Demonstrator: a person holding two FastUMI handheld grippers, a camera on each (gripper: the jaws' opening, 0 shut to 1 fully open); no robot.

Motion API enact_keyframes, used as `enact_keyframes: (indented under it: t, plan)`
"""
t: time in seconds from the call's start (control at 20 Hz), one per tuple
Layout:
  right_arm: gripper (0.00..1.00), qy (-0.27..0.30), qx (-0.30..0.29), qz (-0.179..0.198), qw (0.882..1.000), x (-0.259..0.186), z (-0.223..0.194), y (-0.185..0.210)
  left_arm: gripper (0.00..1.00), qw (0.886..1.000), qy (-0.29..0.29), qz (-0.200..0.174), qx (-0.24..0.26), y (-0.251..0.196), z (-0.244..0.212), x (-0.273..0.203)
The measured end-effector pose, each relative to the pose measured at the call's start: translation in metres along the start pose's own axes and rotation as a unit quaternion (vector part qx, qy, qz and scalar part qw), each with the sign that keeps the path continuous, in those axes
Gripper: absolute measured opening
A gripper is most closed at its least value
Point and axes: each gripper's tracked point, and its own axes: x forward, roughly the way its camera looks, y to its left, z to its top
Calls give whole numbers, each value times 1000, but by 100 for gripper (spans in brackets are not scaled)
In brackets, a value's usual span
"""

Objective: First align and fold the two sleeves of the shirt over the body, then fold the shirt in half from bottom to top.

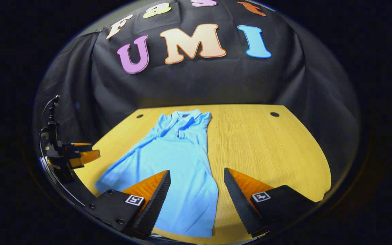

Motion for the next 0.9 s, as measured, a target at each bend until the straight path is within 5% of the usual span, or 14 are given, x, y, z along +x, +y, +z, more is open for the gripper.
enact_keyframes:
  t: [0.4, 0.9]
  plan:
    - [94, 86, -35, -22, 995, -22, -100, -3, 96, 998, 62, -4, 6, -7, -85, -23]
    - [94, 135, -69, -25, 988, -9, -139, 1, 96, 995, 97, -17, 2, -24, -123, -10]
